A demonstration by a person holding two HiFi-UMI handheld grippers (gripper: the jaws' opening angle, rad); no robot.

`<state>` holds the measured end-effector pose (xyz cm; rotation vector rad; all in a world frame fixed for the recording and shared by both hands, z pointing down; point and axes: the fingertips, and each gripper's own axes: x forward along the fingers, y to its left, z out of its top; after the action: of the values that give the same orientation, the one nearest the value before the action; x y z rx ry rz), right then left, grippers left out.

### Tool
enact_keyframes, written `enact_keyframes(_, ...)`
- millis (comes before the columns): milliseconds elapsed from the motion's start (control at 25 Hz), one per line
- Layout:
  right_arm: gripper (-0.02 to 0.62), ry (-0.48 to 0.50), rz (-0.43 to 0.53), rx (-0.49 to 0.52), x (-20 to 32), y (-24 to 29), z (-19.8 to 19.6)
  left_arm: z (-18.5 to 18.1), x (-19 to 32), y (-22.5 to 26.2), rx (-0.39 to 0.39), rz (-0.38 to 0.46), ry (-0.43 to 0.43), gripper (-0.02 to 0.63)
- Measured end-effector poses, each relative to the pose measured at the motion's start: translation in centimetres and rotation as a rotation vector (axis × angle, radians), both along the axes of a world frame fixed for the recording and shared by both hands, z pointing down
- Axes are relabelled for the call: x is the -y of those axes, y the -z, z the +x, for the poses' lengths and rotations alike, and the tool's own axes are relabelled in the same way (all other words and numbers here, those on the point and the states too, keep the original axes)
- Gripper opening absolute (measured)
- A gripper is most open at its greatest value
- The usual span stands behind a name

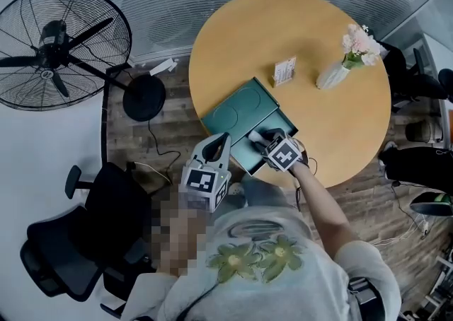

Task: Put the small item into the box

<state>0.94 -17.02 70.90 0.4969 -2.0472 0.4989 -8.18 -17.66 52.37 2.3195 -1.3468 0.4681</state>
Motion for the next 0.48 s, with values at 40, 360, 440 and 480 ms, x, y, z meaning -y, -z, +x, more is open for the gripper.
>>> enact_keyframes(40,0.129,0.005,-0.003,-0.009,-0.1,-0.2,0.0,0.0,0.0,-0.1,0.000,0.000,0.000,0.002)
enact_keyframes(360,0.129,0.081,-0.004,-0.077,0.0,-1.0,-0.1,0.1,-0.1,-0.3,0.000,-0.007,-0.002,0.002)
enact_keyframes(440,0.129,0.103,0.002,-0.095,0.1,-1.2,0.0,0.1,-0.1,-0.3,0.001,-0.006,-0.002,0.002)
enact_keyframes(480,0.130,0.114,0.000,-0.103,0.0,-1.4,0.0,0.1,-0.1,-0.3,0.001,-0.006,-0.001,0.002)
